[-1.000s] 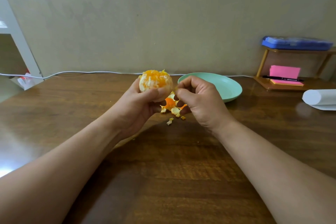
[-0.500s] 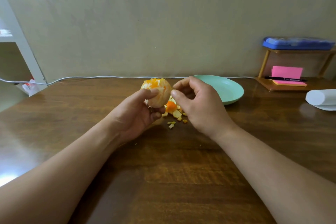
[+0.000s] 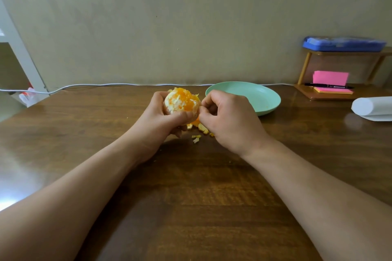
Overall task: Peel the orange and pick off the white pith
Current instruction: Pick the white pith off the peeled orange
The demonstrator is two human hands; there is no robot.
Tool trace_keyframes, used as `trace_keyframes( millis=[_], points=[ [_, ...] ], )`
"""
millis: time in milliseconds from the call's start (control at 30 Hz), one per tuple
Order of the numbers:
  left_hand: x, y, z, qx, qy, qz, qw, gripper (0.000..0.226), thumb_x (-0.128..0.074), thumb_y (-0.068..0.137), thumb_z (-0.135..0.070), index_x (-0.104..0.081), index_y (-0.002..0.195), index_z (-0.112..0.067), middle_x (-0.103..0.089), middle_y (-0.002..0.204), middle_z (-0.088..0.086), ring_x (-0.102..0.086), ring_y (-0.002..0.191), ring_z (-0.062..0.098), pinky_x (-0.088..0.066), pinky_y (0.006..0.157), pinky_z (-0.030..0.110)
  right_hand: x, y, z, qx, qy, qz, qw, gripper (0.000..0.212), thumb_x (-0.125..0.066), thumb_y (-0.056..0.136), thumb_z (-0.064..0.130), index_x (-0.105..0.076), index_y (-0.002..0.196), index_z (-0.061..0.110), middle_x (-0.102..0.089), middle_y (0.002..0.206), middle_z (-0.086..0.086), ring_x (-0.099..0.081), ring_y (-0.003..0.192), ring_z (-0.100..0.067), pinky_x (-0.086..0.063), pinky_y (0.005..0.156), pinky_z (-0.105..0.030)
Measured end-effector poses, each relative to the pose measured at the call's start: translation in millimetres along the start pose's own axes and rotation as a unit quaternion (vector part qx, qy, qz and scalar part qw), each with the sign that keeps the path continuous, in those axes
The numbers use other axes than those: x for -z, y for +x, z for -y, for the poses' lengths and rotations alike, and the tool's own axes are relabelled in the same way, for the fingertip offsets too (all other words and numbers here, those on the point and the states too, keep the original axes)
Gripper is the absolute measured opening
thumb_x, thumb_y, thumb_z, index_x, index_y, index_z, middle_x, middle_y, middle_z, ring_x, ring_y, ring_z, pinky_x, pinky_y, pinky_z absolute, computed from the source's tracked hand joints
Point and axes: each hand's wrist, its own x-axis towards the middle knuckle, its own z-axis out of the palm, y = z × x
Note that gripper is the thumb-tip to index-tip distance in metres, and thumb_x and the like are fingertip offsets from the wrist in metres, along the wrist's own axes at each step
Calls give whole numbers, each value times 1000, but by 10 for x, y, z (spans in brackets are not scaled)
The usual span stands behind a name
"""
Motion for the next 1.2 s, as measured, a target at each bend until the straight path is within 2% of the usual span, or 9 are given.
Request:
trace_keyframes(
  millis=[200,300,467,633,800,1000,1067,1133,1200],
  points=[
    [-42,-35,-15,18,-40,8,999,93,-88,60,-40,-46,141,-20,-62,123,14,-71,85,18,-57,64,28,1,-6,12,-9,27,-20,999,11,-73,91,20,-69,81,22,-67,71,9,-63,68,-11,-56,60,-33],
    [-73,-28,-19,40,-123,24,991,69,-77,78,-26,-49,137,-6,-65,111,15,-70,76,20,-56,56,26,-13,16,-12,-59,103,-20,993,12,-73,93,18,-69,81,22,-68,73,7,-63,68,-9,-52,60,-23],
    [-33,-30,-32,114,-261,80,955,59,-69,89,-30,-58,138,1,-68,111,17,-70,80,21,-61,64,25,-30,34,2,-158,215,2,964,12,-62,101,21,-72,97,27,-76,86,3,-73,72,-12,-61,65,-34],
    [-16,-30,-4,114,-282,102,947,48,-58,93,-31,-64,129,0,-70,104,16,-68,82,21,-60,67,25,-52,-23,77,-135,198,10,971,12,-68,102,36,-67,94,28,-74,83,3,-73,77,-15,-66,67,-39],
    [-29,-52,46,111,-289,102,945,57,-63,94,-28,-59,140,5,-66,121,23,-69,97,27,-62,80,31,-80,-46,96,-159,210,20,964,21,-70,100,45,-67,92,26,-74,82,2,-75,77,-15,-66,71,-49],
    [-80,-102,20,75,-266,34,960,70,-71,91,-26,-46,151,-1,-60,143,32,-70,117,39,-64,89,40,-113,-45,94,-172,221,33,960,11,-71,98,36,-67,94,27,-74,84,2,-74,81,-17,-66,73,-51],
    [-114,-127,3,51,-233,9,971,69,-72,89,-25,-44,149,-6,-63,141,28,-70,123,42,-63,94,45,-120,-42,107,-170,211,32,962,7,-71,96,32,-67,94,27,-73,85,3,-74,82,-17,-66,73,-49],
    [-147,-141,-11,38,-218,2,975,67,-72,90,-26,-44,148,-6,-66,137,25,-73,117,39,-63,93,45,-127,-34,91,-173,214,25,961,5,-71,94,30,-67,93,26,-73,84,2,-73,82,-18,-66,74,-50],
    [-162,-145,-28,41,-226,2,973,64,-70,94,-27,-47,147,-1,-68,130,24,-75,106,35,-64,83,38,-122,-28,67,-177,240,21,954,6,-71,92,30,-68,92,25,-74,84,0,-74,83,-21,-65,74,-52]
  ],
)
